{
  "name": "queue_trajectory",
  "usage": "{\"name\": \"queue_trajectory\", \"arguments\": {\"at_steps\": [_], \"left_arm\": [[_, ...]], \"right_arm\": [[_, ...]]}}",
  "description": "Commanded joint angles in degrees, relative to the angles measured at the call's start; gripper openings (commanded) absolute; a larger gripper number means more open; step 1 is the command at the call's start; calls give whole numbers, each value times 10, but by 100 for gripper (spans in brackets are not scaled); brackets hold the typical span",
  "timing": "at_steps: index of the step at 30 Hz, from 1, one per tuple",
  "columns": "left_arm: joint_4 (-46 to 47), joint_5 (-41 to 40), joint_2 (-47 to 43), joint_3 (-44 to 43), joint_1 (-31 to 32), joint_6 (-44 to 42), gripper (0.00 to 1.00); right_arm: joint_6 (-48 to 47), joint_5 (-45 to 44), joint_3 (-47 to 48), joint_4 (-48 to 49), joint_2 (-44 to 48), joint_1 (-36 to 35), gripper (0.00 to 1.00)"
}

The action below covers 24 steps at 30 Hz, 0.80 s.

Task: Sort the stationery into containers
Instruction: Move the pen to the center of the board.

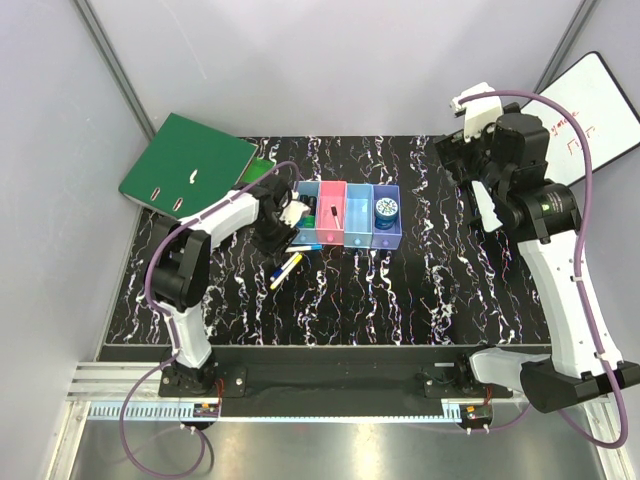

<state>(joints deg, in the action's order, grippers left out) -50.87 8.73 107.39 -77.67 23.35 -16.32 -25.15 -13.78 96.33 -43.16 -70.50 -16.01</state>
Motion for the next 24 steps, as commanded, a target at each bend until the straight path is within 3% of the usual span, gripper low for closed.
{"name": "queue_trajectory", "arguments": {"at_steps": [1,7,15,24], "left_arm": [[-29,7,-8,-20,-4,21,47],[-46,37,-13,-4,-3,26,46],[-11,-12,12,23,-3,29,41],[0,9,13,33,9,34,42]], "right_arm": [[8,12,16,6,18,4,100],[11,17,20,6,16,4,100],[15,18,32,4,8,4,100],[14,17,36,4,5,4,100]]}}
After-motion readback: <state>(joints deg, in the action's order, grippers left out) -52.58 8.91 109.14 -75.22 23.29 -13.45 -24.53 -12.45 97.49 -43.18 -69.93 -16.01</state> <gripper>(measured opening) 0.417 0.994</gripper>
